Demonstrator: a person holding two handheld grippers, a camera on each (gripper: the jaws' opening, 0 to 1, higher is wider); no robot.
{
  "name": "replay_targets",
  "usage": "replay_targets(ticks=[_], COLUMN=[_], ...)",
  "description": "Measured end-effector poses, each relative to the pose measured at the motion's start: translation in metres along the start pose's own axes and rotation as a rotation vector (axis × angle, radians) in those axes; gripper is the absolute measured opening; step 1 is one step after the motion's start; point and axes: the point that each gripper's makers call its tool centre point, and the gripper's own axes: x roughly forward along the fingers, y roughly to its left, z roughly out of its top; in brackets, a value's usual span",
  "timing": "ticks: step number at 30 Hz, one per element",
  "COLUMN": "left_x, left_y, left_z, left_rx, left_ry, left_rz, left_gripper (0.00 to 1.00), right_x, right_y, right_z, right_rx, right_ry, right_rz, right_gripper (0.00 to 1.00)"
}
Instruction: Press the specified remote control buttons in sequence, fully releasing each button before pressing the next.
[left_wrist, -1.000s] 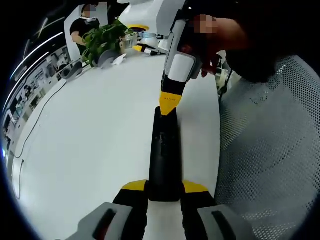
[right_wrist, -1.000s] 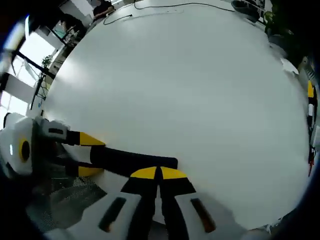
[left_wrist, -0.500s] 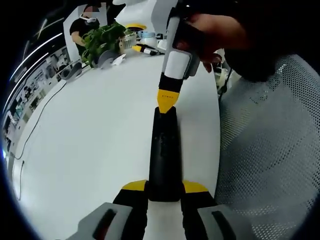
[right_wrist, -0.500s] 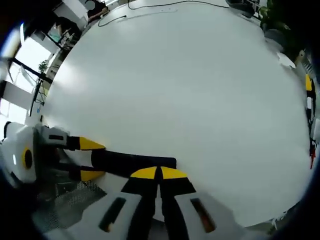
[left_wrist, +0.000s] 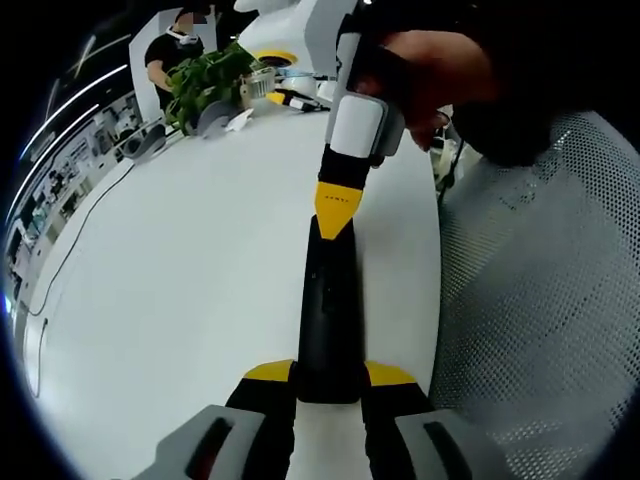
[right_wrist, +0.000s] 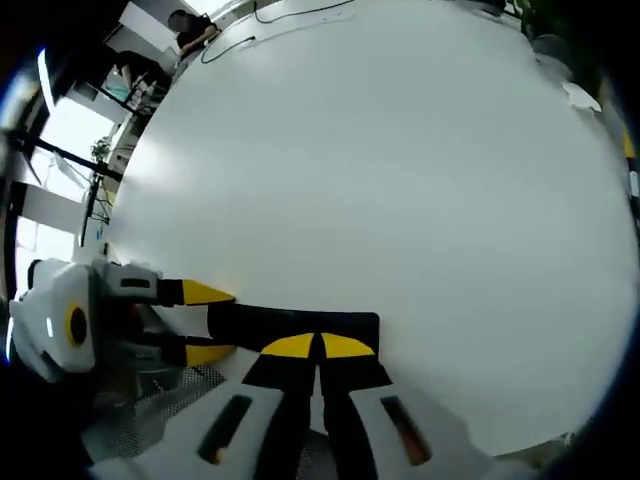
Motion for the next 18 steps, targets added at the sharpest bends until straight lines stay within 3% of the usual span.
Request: replay_targets(ticks=[6, 18], left_x=[0.0002, 0.001], left_y=[0.0, 0.0], left_z=[-0.0002, 0.0007], left_rx=[0.01, 0.007], left_ry=[0.007, 0.008], left_rz=[-0.005, -0.005], left_gripper=[0.25, 0.25], right_x=[0.0051, 0.0038], right_y=[-0.0011, -0.0028], right_z=[-0.0045, -0.0037], right_rx=[-0.076, -0.105], right_ry=[0.011, 0.013], right_rz=[-0.048, -0.073], right_gripper=[0.0, 0.0])
